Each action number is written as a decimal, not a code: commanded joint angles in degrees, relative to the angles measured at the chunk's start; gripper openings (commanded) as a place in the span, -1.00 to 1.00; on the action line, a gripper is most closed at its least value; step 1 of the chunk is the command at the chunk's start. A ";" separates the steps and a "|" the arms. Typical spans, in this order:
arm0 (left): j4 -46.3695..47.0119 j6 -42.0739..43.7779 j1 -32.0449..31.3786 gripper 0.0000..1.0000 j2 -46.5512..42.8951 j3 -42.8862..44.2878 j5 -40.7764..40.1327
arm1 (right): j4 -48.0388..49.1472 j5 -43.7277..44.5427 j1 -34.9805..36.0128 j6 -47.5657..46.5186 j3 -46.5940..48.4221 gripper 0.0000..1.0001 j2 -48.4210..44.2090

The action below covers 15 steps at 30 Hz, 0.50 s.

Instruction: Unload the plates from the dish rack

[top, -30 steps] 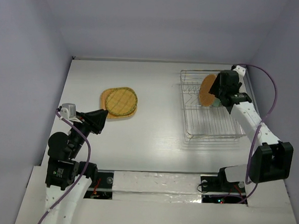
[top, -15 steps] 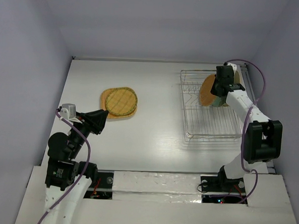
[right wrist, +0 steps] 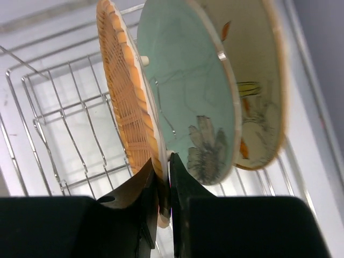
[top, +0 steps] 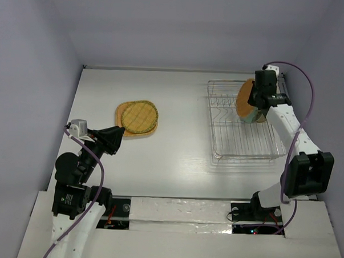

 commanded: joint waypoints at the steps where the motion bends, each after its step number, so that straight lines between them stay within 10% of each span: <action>1: 2.22 0.14 -0.28 -0.48 -0.12 -0.39 0.16 | 0.86 2.33 0.95 -0.12 5.82 -1.00 -6.64; 8: 2.40 -0.04 -0.28 -0.47 0.14 -0.48 0.16 | 3.13 -4.68 7.88 4.71 6.37 -1.00 -14.73; 15: 2.05 -0.04 -0.28 -0.46 0.76 -0.30 -0.19 | 26.75 -26.82 21.33 23.21 -2.33 -1.00 -10.97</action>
